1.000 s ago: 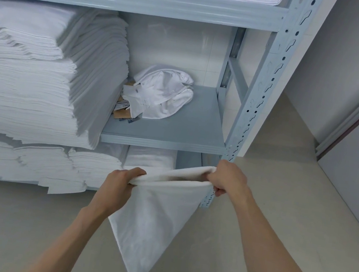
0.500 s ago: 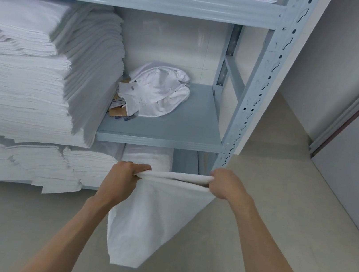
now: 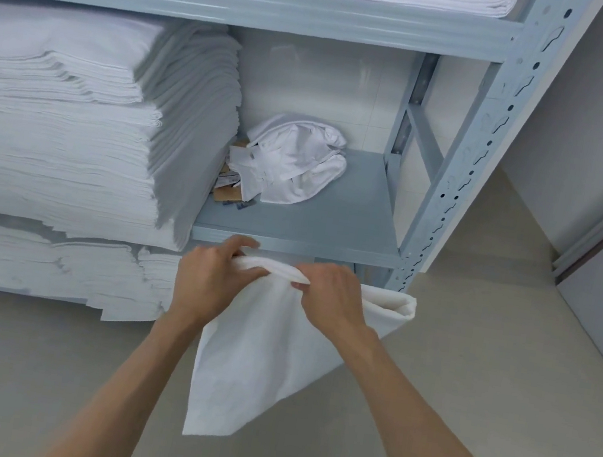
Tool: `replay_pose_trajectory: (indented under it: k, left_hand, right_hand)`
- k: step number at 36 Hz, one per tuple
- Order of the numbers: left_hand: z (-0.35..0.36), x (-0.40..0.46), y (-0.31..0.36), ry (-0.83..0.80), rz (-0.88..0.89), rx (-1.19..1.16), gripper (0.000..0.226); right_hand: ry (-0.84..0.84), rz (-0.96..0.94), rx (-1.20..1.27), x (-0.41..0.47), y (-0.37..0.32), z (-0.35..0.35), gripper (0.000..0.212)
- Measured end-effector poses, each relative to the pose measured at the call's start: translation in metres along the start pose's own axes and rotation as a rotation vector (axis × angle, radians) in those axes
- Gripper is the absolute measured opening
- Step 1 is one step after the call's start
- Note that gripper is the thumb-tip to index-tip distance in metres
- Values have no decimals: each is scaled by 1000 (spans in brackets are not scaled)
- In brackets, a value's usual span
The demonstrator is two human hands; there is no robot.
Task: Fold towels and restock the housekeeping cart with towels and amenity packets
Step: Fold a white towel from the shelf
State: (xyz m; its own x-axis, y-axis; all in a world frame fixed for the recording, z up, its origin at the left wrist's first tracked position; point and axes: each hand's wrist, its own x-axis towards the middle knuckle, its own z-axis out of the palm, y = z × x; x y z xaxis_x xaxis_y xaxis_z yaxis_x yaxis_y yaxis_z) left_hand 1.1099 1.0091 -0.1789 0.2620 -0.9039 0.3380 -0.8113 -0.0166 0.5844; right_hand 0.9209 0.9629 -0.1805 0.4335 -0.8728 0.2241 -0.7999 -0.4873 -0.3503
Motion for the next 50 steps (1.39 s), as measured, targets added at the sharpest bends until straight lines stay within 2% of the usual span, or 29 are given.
replay_pose_trajectory:
  k: [2,4,6,8,10,13,15,18,24,30,33,37,38,41,43,44,46,48,50]
  left_hand:
    - [-6,-6,-10,80,-172,-173,48]
    - [-7,-16,-20,113,-282,-434,58]
    - [-2,-25,-28,65,-353,-659,62]
    - [5,-33,-29,9,-393,-770,62]
    - [14,-36,-28,-23,-400,-802,62]
    - [27,-36,-28,-52,-387,-794,61]
    - [34,-34,-29,-49,-392,-763,57]
    - [43,-30,-34,-51,-446,-760,44]
    - [60,-31,-39,-151,-558,-793,24]
    - [59,-29,-25,-257,-474,-785,11]
    - [61,-28,-13,-292,-492,-822,17]
    - [55,-22,2,-299,-445,-842,19]
    - [53,-19,4,-292,-426,-841,19]
    - [43,-11,10,-280,-381,-811,22]
    - [34,-4,12,-280,-347,-785,33]
    - [29,-2,14,-285,-331,-776,42]
    - [20,3,19,-288,-286,-783,42]
    - [12,6,26,-306,-256,-794,46]
    - [5,8,34,-329,-245,-804,55]
  right_hand:
    - [33,4,3,5,-4,-10,30]
    - [54,-5,-12,12,-7,-25,27]
    - [63,-15,-33,20,-12,-39,23]
    - [75,-43,-42,27,-19,-54,33]
    - [102,-67,-39,33,-26,-69,42]
    - [116,-90,-46,41,-33,-89,29]
    - [101,-105,-47,45,-34,-99,31]
    - [89,-122,-59,49,-35,-112,45]
    - [121,-147,-93,51,-36,-126,42]
    - [210,-100,-139,58,-20,-124,47]
    - [283,-60,-161,62,-9,-122,41]
    - [443,-21,-124,64,3,-118,14]
    - [468,2,-97,65,6,-115,19]
    - [560,116,-8,60,15,-100,52]
    - [663,233,68,51,24,-84,68]
    - [707,304,129,44,31,-72,72]
    - [743,488,300,27,47,-40,74]
    - [646,728,550,6,61,-3,77]
    - [459,943,853,-17,71,34,85]
